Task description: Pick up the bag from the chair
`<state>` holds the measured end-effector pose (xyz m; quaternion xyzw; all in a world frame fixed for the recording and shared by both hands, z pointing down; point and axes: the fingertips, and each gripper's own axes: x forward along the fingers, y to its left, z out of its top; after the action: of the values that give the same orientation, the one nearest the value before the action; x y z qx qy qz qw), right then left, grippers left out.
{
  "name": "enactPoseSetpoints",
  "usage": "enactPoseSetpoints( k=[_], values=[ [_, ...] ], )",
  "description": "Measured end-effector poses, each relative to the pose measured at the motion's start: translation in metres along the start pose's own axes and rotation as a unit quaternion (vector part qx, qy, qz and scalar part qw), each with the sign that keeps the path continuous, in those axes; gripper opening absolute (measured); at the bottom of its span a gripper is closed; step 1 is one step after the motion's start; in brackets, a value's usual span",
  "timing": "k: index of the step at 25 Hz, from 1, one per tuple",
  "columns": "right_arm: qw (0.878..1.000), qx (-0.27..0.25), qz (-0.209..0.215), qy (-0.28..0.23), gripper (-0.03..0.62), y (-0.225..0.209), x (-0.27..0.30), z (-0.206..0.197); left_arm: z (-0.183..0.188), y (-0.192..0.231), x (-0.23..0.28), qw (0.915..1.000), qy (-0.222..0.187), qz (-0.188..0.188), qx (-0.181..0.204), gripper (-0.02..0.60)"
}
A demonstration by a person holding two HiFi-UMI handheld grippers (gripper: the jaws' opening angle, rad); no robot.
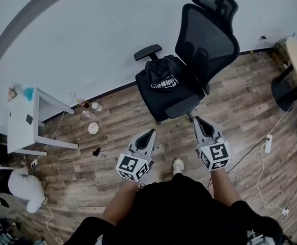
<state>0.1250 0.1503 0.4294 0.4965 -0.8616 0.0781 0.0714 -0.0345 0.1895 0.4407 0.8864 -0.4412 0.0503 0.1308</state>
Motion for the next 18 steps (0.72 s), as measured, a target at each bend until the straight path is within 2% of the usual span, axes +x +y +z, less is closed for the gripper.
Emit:
enactPoseSetpoints(
  k=[7, 11, 18],
  values=[
    [0.999, 0.002, 0.046, 0.007, 0.021, -0.020, 0.021, 0.000, 0.017, -0.004, 0.030, 0.9998, -0.003, 0.017, 0.013, 0.023],
    [0.999, 0.011, 0.051, 0.006, 0.020, -0.023, 0.028, -0.003, 0.011, 0.004, 0.040, 0.9995, 0.010, 0.028, 0.012, 0.023],
    [0.999, 0.013, 0.049, 0.021, 0.020, -0.024, 0.052, -0.017, 0.003, 0.019, 0.058, 0.9996, 0.016, 0.023, 0.003, 0.023]
  ],
)
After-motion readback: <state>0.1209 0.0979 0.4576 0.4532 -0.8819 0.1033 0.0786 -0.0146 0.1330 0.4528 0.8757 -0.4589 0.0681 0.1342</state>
